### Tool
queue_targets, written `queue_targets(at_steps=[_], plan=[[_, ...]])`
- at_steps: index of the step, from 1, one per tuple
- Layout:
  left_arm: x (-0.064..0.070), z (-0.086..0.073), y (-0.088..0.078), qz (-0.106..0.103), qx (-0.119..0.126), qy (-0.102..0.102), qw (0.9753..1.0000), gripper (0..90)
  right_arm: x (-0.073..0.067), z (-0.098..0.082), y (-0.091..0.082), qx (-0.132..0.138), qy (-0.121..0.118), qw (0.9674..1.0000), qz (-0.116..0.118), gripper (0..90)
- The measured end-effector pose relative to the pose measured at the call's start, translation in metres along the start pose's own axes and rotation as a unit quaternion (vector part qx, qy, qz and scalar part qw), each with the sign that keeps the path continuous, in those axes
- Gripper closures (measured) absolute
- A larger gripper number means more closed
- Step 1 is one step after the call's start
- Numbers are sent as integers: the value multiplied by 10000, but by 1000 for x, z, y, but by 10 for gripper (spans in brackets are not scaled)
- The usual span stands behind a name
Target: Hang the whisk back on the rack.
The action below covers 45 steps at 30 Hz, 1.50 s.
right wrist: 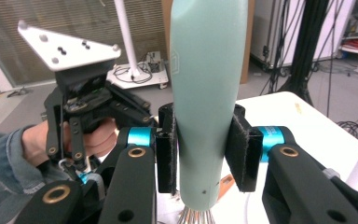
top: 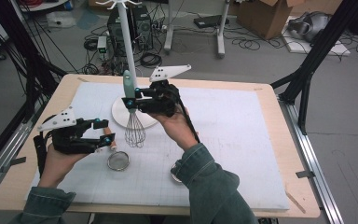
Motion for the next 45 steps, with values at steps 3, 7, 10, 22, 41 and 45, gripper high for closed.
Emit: queue_targets(at_steps=[3, 7, 10, 22, 41, 45], plan=[[-5, -7, -2, 77, -45, -52, 9999, 375, 7, 2, -2, -5, 33, 10000, -67, 677], [-8, -13, -3, 64, -61, -119, 9999, 357, 17, 8, -5, -4, -9, 9999, -134, 677], [-11, -17, -5, 106, -87, -108, 9998, 340, 25, 13, -6, -4, -29, 9998, -183, 677], [-21, -28, -12, 221, -111, -198, 9995, 296, 50, 33, 6, -161, -82, 9995, -275, 677], [-29, -30, -19, 340, -73, -225, 9991, 262, 76, 74, 27, -259, -163, 9974, -655, 676], [-30, -30, -19, 341, -77, -242, 9991, 260, 80, 86, 32, -294, -201, 9967, -728, 676]])
Point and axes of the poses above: each handheld gripper's, and its own axes: y roughly forward along the jaws, z roughly out of its top, x roughly to its right, the point moved 9 cm from there along y, roughly forward along the jaws, and after that the axes turned 15 degrees about -y, right-handed, at the moved point
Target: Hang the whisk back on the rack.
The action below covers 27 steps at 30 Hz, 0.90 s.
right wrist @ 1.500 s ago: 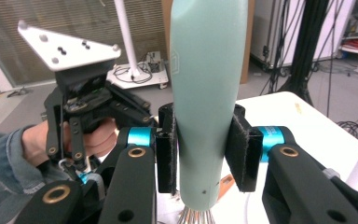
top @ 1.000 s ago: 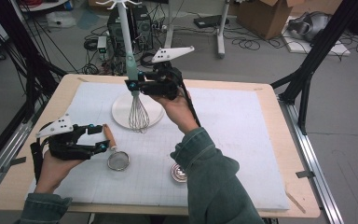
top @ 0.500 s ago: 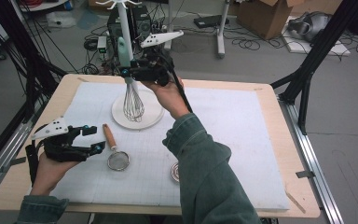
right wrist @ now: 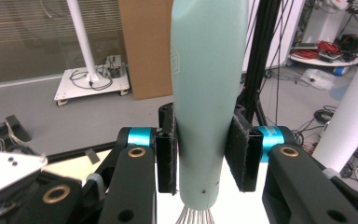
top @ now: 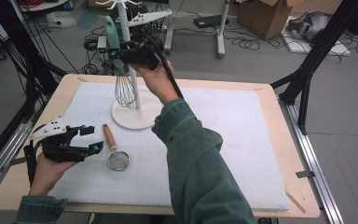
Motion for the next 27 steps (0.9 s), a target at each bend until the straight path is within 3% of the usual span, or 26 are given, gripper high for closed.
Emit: queue_targets(at_steps=[12, 27], plan=[[-2, 0, -2, -5, 26, -14, 10000, 259, 18, 14, 10, -209, 75, 9991, -349, 676], [-2, 1, -3, -26, 32, 7, 10000, 259, 31, 8, 15, -406, 241, 9970, -608, 676]])
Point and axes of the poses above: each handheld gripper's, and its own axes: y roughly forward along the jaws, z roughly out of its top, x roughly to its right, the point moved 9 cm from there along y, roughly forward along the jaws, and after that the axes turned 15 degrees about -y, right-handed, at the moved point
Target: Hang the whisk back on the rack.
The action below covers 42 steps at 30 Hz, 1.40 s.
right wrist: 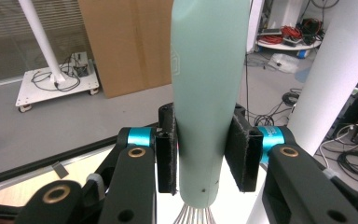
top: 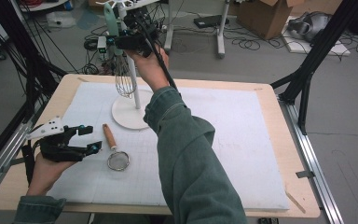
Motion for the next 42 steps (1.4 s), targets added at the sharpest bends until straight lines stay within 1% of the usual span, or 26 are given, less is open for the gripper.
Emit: queue_targets(at_steps=[5, 9, 14, 19, 27, 32, 36, 39, 42], plan=[[0, 0, -1, -15, 13, -15, 10000, 259, 0, 1, 2, -47, -3, 10000, -1, 676], [0, 1, -1, -8, 20, -4, 10000, 259, 1, 3, 4, -60, 6, 10000, -46, 676], [0, 1, -2, -12, 23, -18, 10000, 259, 3, 1, 5, -83, 90, 9999, -76, 675], [-1, 1, -2, -8, 25, -12, 10000, 258, 6, -2, 5, -104, 94, 9999, -72, 675], [-1, 0, -2, -7, 18, -22, 10000, 258, 10, -7, 4, -101, 192, 9997, -104, 672], [-3, 0, -3, 10, 18, -9, 10000, 252, 10, -8, 2, -7, 182, 9998, -77, 668], [-4, -2, -3, 18, -9, -50, 10000, 247, 8, -9, 0, 39, 180, 9998, 3, 663], [-5, -3, -3, 28, -23, -68, 10000, 244, 8, -8, -3, 122, 174, 9997, 92, 644], [-6, -5, -2, 37, -48, -79, 10000, 243, 9, -7, -6, 153, 172, 9997, 117, 637]])
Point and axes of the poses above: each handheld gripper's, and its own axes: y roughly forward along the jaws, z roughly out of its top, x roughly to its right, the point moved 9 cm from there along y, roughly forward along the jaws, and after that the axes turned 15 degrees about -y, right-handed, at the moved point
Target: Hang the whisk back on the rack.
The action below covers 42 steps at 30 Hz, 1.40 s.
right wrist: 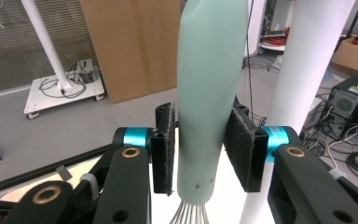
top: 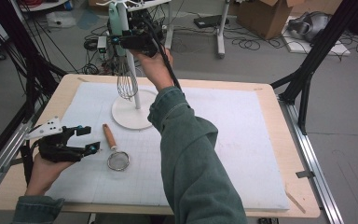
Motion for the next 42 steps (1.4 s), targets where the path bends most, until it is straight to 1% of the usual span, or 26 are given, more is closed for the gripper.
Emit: queue_targets(at_steps=[6, 10, 14, 16, 18, 20, 22, 25, 26, 29, 32, 33, 35, 36, 39, 42], plan=[[-2, -1, -1, 18, 9, -13, 10000, 240, 0, 0, -5, 33, -25, 10000, 42, 614], [-2, -1, -1, 14, 18, -35, 10000, 238, 1, 0, -12, 71, -95, 9999, 94, 608], [-2, -2, 0, 17, -4, -39, 10000, 235, 3, 0, -19, 86, -116, 9998, 105, 611], [-2, -1, 0, 17, -9, -26, 10000, 234, 4, 1, -22, 122, -135, 9997, 144, 634], [-1, -1, 0, 19, -4, -23, 10000, 233, 4, 2, -25, 154, -225, 9995, 145, 703], [-1, -1, 1, 19, -16, -9, 10000, 232, 4, 3, -28, 227, -224, 9992, 229, 751], [-1, -2, 1, 9, -25, -14, 10000, 232, 6, 4, -32, 233, -303, 9989, 282, 806], [-2, -1, 0, 27, -15, 3, 10000, 232, 10, 7, -40, 314, -316, 9982, 396, 882], [-3, -1, 0, 32, -9, 5, 10000, 232, 12, 8, -43, 364, -311, 9980, 418, 893], [-2, -1, 0, 27, 9, -12, 10000, 233, 16, 9, -50, 383, -306, 9977, 467, 894], [-2, -1, 0, 26, -1, -6, 10000, 233, 21, 12, -58, 420, -231, 9975, 526, 896], [-2, -1, 0, 30, -5, -3, 10000, 233, 23, 15, -61, 419, -222, 9973, 561, 895], [-1, -1, 0, 31, -1, 4, 10000, 233, 23, 23, -67, 464, -288, 9966, 609, 895], [-1, -1, 0, 31, 3, 0, 10000, 233, 24, 28, -70, 502, -328, 9964, 603, 895], [-1, -1, 0, 26, -13, 29, 10000, 233, 28, 34, -76, 442, -386, 9968, 547, 895], [0, -1, 1, 10, -19, 15, 10000, 233, 33, 36, -78, 474, -333, 9970, 515, 896]])
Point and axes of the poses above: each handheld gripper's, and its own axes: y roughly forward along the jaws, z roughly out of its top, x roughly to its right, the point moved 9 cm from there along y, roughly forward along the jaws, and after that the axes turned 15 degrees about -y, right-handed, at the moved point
